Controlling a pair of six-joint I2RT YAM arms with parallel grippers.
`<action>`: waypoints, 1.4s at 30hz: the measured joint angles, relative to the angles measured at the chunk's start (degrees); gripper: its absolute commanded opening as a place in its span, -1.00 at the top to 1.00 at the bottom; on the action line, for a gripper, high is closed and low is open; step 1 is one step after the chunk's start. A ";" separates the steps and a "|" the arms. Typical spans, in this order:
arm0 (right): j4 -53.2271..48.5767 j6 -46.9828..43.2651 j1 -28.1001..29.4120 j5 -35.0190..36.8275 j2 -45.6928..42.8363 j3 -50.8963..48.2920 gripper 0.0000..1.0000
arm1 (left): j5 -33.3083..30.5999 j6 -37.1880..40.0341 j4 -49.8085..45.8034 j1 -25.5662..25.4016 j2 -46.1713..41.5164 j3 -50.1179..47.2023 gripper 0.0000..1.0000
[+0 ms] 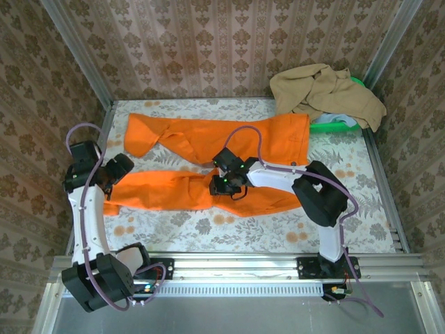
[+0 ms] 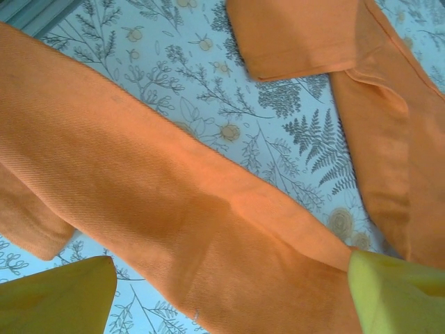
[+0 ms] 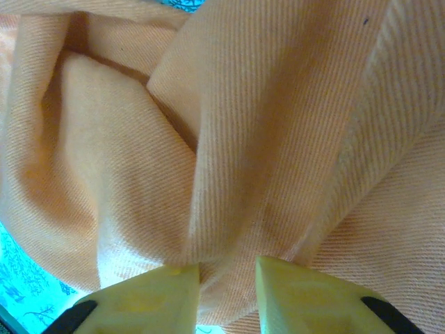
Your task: Fold and stack the trousers
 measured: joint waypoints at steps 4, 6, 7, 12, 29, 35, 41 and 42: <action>-1.53 -0.52 0.24 1.22 -1.55 -0.20 0.04 | 0.72 -0.02 0.15 -0.79 -0.33 -0.02 -0.70; -1.77 -0.55 0.24 1.44 -2.80 -0.68 0.11 | 0.96 -0.07 0.61 -1.40 -0.55 -0.26 -0.70; -1.90 -0.59 0.24 1.40 -3.17 -0.81 0.14 | 1.03 -0.07 0.79 -1.90 -0.72 -0.50 -0.70; -2.16 -0.48 0.52 1.01 -1.44 0.07 0.12 | 1.22 -0.48 1.53 -3.74 -1.64 -2.21 -0.70; -2.36 2.08 1.84 2.21 -0.46 -2.01 0.03 | 1.84 -0.94 1.62 -4.17 -4.00 -3.26 -0.70; -3.74 2.05 2.16 2.54 -0.74 -2.03 -0.04 | 2.25 -1.11 1.62 -4.59 -4.37 -3.78 -0.70; -4.09 2.14 1.51 2.62 -0.87 -2.03 0.01 | 2.25 -1.11 1.62 -4.59 -4.37 -3.78 -0.70; -3.89 2.32 1.16 2.43 -0.81 -2.03 0.09 | 2.29 -1.11 1.64 -4.59 -4.37 -3.78 -0.69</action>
